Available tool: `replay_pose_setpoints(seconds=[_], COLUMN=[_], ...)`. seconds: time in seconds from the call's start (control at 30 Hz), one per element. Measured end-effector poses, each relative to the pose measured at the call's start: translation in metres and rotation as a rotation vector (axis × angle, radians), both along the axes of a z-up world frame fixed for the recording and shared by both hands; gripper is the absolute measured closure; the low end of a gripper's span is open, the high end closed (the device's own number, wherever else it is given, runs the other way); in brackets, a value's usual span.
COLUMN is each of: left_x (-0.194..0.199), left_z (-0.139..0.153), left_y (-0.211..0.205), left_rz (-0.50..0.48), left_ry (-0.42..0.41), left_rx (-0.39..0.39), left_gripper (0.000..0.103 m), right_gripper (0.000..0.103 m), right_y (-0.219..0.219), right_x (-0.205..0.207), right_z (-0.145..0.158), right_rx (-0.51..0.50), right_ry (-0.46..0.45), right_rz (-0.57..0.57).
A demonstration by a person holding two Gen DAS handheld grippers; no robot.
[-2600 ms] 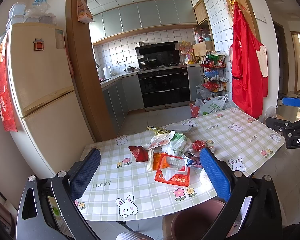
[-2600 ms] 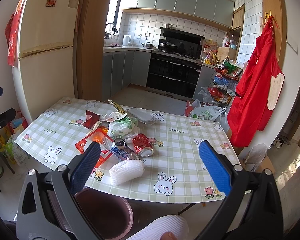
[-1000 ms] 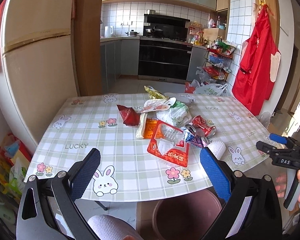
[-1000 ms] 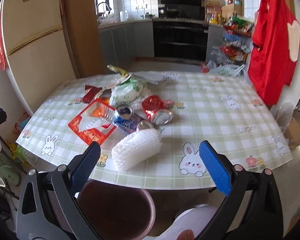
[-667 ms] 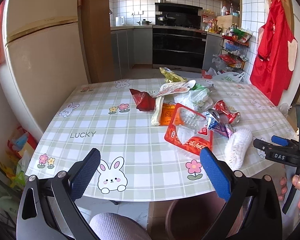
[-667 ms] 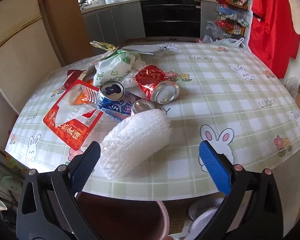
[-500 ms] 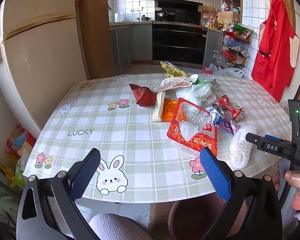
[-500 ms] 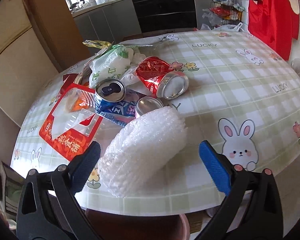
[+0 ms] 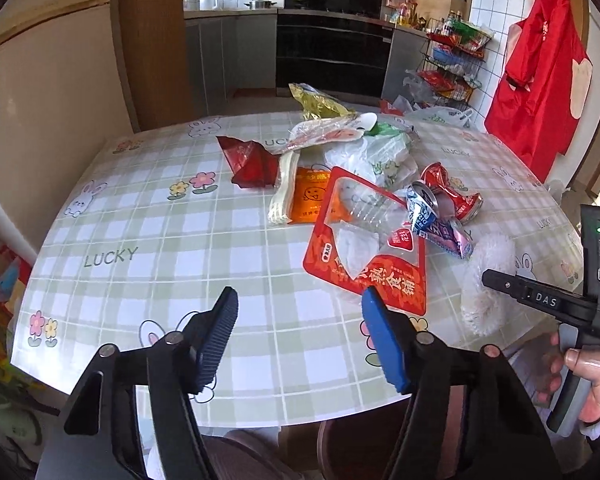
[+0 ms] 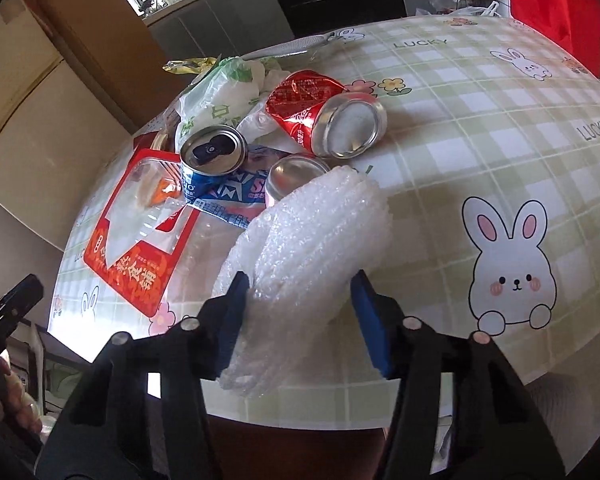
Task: Collect trash
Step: 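Carry the foam sleeve to the bin with the right tool while the left tool grasps the red plastic tray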
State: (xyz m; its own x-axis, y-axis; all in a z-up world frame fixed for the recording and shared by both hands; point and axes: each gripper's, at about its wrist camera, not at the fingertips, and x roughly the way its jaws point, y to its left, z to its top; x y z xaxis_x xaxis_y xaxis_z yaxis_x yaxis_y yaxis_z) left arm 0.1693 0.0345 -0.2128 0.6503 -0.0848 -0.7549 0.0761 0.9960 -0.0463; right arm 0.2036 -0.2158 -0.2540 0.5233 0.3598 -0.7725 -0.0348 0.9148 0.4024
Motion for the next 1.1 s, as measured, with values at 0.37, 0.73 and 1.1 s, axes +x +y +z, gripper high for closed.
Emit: replay_pose_setpoints(seconds=[0.37,0.73,1.1], left_x=[0.073,0.084,0.051], left_z=[-0.031,-0.07,-0.038], left_y=[0.007,0.0,0.023], left_rz=[0.09,0.106,0.195], left_ry=[0.073,0.196,0.063], left_rx=[-0.311,-0.268,-0.194], left_gripper=[0.051,0.053,0.079], right_gripper=[0.067,0.067,0.067], right_y=[-0.013,-0.019,-0.013], right_x=[-0.009,-0.013,-0.019], right_z=[0.005,0.006,0.015], right_rx=[0.041,0.051,0.039], right_ry=[-0.038,-0.045,-0.07], right_rz=[0.023,0.013,0.033])
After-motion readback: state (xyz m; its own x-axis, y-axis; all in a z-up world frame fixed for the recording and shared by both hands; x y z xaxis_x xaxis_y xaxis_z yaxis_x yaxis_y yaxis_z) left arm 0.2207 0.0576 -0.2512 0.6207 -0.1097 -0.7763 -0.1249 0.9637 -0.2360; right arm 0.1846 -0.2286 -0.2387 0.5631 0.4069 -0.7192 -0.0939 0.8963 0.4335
